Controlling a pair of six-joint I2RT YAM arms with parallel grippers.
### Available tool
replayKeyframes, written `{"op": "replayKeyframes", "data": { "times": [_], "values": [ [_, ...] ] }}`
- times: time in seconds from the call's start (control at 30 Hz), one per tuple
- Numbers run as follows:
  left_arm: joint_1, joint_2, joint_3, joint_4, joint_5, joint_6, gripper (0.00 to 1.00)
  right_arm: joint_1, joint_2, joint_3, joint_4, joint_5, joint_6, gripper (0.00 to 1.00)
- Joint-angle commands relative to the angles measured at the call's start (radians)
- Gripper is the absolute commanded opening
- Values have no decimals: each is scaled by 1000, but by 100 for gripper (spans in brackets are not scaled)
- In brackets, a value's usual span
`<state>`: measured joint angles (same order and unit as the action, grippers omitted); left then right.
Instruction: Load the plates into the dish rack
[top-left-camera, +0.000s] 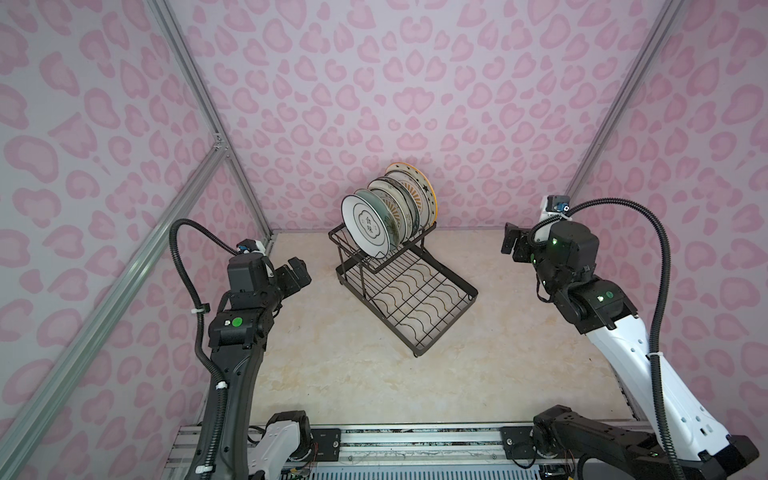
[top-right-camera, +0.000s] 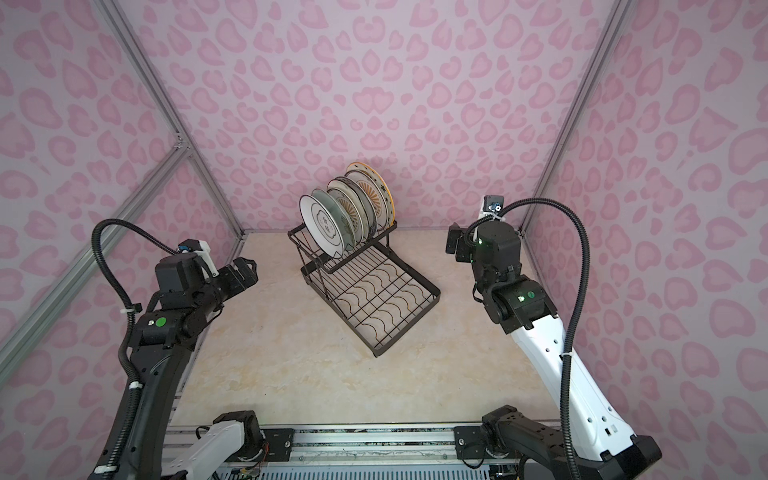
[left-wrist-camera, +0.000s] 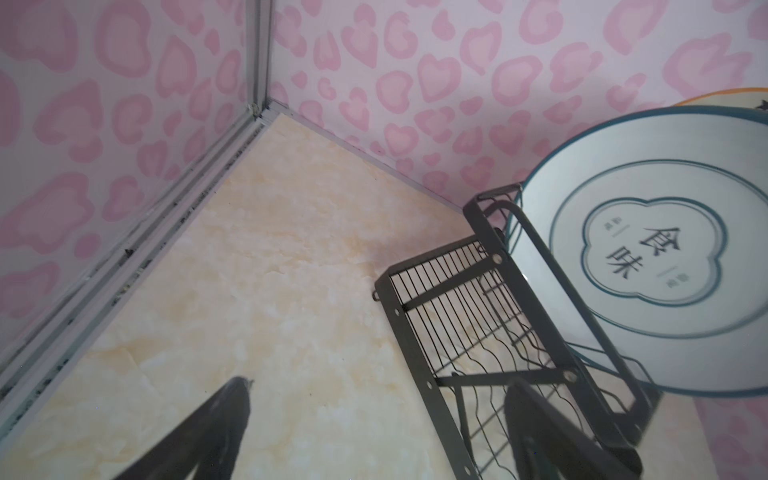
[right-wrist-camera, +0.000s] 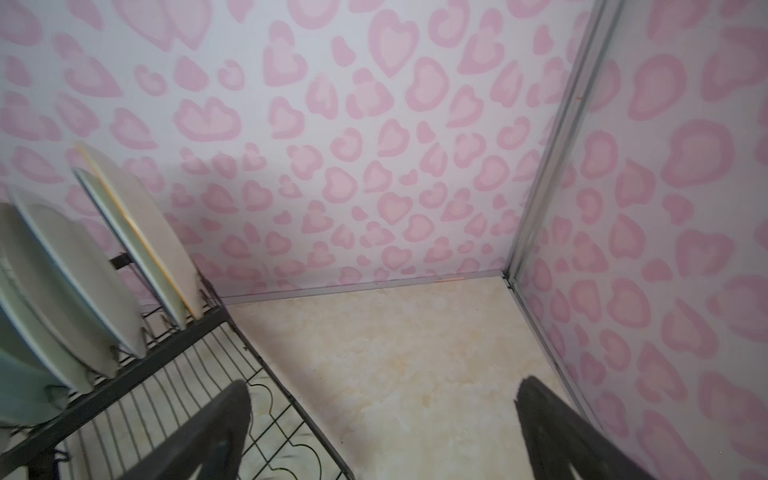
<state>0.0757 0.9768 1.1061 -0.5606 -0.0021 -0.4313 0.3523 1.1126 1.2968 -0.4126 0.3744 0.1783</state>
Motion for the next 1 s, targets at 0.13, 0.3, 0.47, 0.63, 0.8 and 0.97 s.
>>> {"op": "replayKeyframes", "data": {
  "times": [0.13,0.3,0.47,0.63,0.8,0.97],
  "values": [
    [3,-90,-285,389,-257,181,98,-225,-75,-383,297,-182,8,99],
    [2,-136,-594,776,-228,255,98,-325,-68,-701,683,-312,-31,99],
    [5,1,-729,1049,-203,253,98,-394,31,-789,804,-347,-29,99],
    [6,211,-734,1216,-142,244,98,-420,97,-865,952,-345,-26,99],
    [6,327,-749,1355,-134,267,98,-438,161,-965,1176,-369,-50,99],
    [3,440,-739,1427,-20,322,98,-441,352,-1024,1459,-363,-50,99]
  ]
}}
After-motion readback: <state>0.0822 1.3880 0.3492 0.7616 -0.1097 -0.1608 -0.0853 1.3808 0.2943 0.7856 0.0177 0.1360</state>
